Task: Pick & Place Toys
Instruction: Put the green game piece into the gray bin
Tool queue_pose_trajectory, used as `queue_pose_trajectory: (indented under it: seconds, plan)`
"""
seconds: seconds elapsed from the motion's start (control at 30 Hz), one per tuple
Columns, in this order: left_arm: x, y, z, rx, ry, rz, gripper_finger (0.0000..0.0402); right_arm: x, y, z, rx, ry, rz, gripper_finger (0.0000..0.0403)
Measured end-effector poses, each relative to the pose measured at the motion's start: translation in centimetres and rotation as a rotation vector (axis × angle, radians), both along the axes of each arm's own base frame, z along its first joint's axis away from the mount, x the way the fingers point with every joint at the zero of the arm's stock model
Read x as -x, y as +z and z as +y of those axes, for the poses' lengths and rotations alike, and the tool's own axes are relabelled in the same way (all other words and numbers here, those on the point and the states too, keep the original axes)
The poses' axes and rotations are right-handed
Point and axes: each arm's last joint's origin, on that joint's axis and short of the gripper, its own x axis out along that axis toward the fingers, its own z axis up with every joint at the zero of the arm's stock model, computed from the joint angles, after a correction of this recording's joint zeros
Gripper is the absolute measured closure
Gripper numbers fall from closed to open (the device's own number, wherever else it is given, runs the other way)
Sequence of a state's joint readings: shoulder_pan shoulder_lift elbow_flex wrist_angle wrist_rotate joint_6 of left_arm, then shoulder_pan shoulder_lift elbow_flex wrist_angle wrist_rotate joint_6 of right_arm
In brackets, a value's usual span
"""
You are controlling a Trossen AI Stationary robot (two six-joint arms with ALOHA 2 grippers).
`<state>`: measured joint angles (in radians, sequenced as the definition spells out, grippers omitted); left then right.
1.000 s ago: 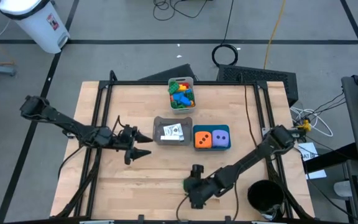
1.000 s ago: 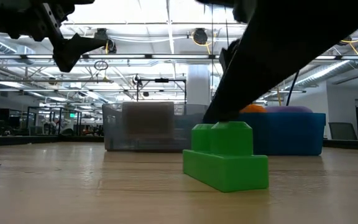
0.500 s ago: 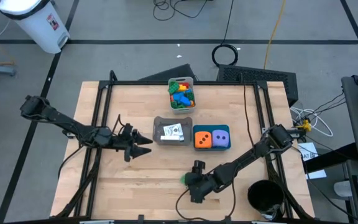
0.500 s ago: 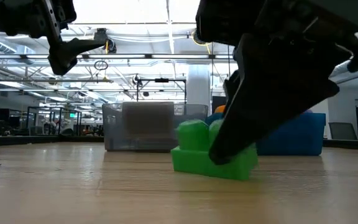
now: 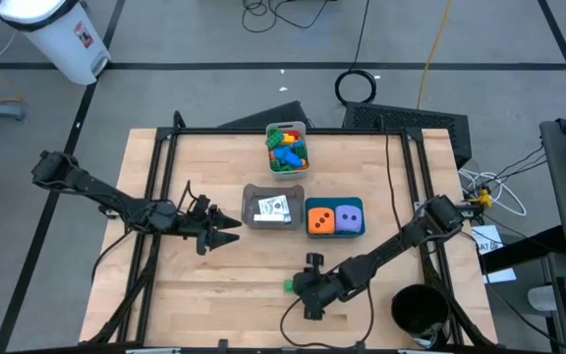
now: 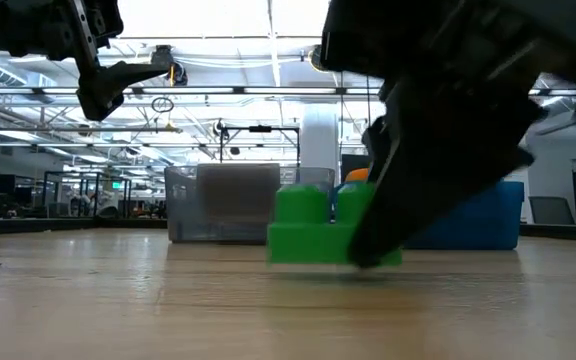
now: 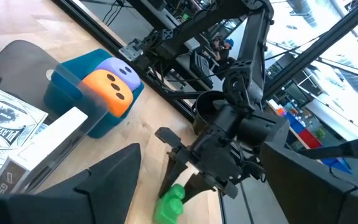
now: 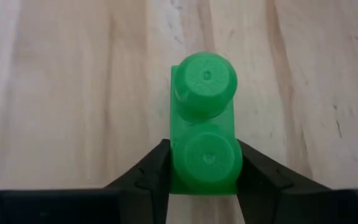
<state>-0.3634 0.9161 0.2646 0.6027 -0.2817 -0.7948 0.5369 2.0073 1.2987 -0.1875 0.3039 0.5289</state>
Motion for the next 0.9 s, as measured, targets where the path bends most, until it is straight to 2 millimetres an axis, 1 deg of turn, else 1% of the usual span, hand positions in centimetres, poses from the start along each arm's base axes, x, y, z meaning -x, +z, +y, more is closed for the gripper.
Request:
queue_pose_trajectory:
  seconds: [0.1, 0.27, 0.4, 0.5, 0.6, 0.7, 0.8, 0.9]
  plan:
    - [0.0, 0.0, 0.0, -0.003, 0.001, 0.0, 0.0064, 0.1, 1.4, 0.1, -0.044, 0.039, -0.024, 0.0276]
    - [0.0, 0.0, 0.0, -0.015, 0.002, -0.001, 0.0064, 0.2, 5.1, 0.3, -0.144, 0.098, -0.144, 0.0266]
    - [0.0, 0.0, 0.0, -0.061, 0.001, -0.006, 0.0064, 1.2, 8.3, 1.0, -0.119, 0.203, -0.264, 0.0265]
    - [0.0, 0.0, 0.1, -0.128, 0.006, -0.012, 0.0064, 1.9, 10.0, 1.2, -0.06, 0.227, -0.332, 0.0274]
    - [0.0, 0.1, 0.1, -0.209, 0.005, -0.02, 0.0064, 2.2, 11.2, 0.9, 0.048, 0.182, -0.403, 0.0274]
    - [0.0, 0.1, 0.1, -0.315, 0.0, -0.028, 0.0064, 2.1, 12.0, 0.3, 0.12, 0.164, -0.447, 0.0274]
    - [0.0, 0.1, 0.1, -0.45, 0.001, -0.036, 0.0064, 1.5, 12.2, -1.0, 0.167, 0.16, -0.448, 0.0274]
    - [0.0, 0.1, 0.1, -0.584, -0.003, -0.046, 0.0064, 0.6, 12.2, -2.7, 0.208, 0.136, -0.441, 0.0274]
